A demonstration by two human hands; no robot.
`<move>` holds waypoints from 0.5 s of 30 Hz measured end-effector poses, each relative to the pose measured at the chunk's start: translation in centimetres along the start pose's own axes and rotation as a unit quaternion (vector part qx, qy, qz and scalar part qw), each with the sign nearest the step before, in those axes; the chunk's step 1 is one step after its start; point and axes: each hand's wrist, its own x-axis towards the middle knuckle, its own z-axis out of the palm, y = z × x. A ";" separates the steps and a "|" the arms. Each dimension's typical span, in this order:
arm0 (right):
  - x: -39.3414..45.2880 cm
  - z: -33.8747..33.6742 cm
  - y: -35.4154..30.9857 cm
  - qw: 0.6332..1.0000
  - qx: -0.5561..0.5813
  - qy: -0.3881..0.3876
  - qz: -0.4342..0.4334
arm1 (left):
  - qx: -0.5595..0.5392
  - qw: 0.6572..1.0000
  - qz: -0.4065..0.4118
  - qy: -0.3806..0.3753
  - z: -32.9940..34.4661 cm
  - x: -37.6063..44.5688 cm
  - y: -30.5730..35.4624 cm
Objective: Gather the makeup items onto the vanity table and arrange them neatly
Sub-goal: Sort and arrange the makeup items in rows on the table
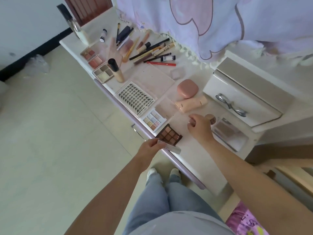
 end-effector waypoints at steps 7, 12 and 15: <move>-1.3 0.1 -0.6 0.992 -0.077 0.037 -0.093 | 0.062 0.997 -0.017 -0.042 -0.8 1.2 0.4; -1.5 -0.1 -1.2 0.998 -0.050 0.017 -0.035 | 0.083 0.992 -0.010 -0.096 -1.9 1.6 1.0; -2.6 -0.6 -1.1 1.000 -0.024 0.014 0.015 | 0.076 0.991 0.003 -0.111 -2.8 1.4 0.9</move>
